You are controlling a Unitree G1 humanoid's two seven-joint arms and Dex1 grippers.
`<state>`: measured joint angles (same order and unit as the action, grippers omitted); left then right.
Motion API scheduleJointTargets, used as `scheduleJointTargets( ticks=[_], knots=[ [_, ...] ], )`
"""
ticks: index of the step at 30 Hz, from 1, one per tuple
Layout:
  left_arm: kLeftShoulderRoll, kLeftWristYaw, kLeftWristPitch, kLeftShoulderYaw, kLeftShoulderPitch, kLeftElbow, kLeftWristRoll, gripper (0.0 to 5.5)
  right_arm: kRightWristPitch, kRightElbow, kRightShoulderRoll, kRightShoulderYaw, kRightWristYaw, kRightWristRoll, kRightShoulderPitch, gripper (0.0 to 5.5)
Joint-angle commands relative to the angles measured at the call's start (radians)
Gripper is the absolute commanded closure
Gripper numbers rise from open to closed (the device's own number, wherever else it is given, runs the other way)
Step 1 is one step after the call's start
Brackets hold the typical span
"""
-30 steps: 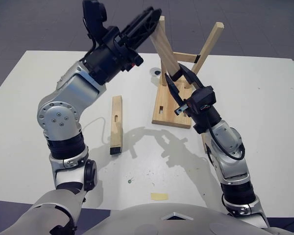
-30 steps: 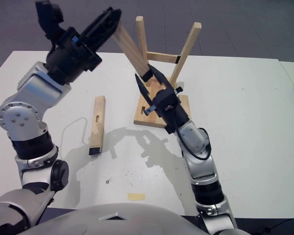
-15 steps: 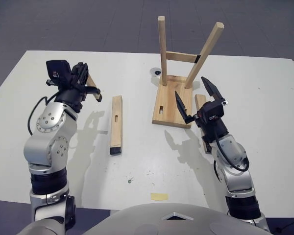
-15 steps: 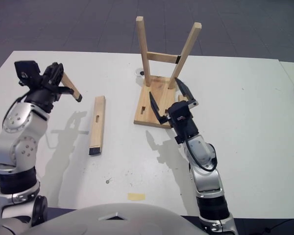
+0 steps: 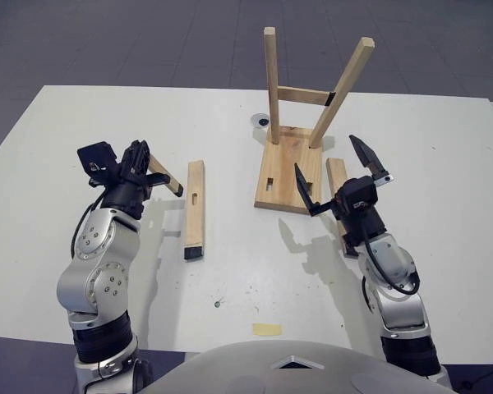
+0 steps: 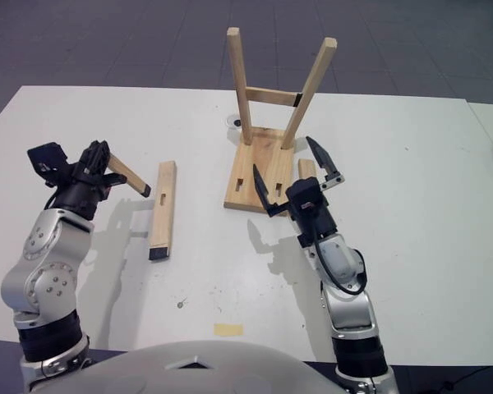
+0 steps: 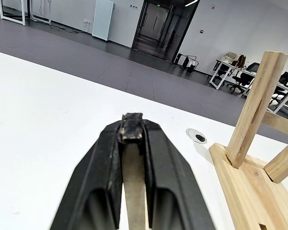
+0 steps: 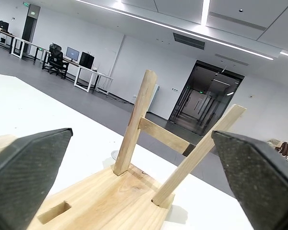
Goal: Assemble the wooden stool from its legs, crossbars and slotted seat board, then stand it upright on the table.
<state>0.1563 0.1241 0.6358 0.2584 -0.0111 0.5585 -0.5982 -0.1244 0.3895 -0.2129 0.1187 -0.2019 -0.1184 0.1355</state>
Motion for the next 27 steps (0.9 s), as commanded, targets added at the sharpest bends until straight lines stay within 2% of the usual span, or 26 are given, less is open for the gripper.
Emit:
scheduleJointTargets(
  ticks=[1,12,19,27],
  knots=[
    [-0.032,0.027,0.040,0.008,-0.026,0.012,-0.040,5.09,-0.004,-0.014,0.007,0.003,0.013,-0.012,0.000,0.10],
    [-0.036,0.018,0.078,-0.004,0.017,0.001,-0.035,5.09,-0.020,-0.031,-0.012,0.004,0.010,-0.036,-0.007,0.10],
    [-0.043,-0.002,0.016,-0.044,0.003,-0.062,0.034,5.09,-0.023,-0.036,-0.015,0.006,0.007,-0.039,-0.011,0.10],
    [0.035,-0.073,-0.023,-0.079,-0.019,-0.101,0.131,5.09,-0.019,-0.035,-0.013,0.018,0.014,-0.064,-0.021,0.10]
  ],
)
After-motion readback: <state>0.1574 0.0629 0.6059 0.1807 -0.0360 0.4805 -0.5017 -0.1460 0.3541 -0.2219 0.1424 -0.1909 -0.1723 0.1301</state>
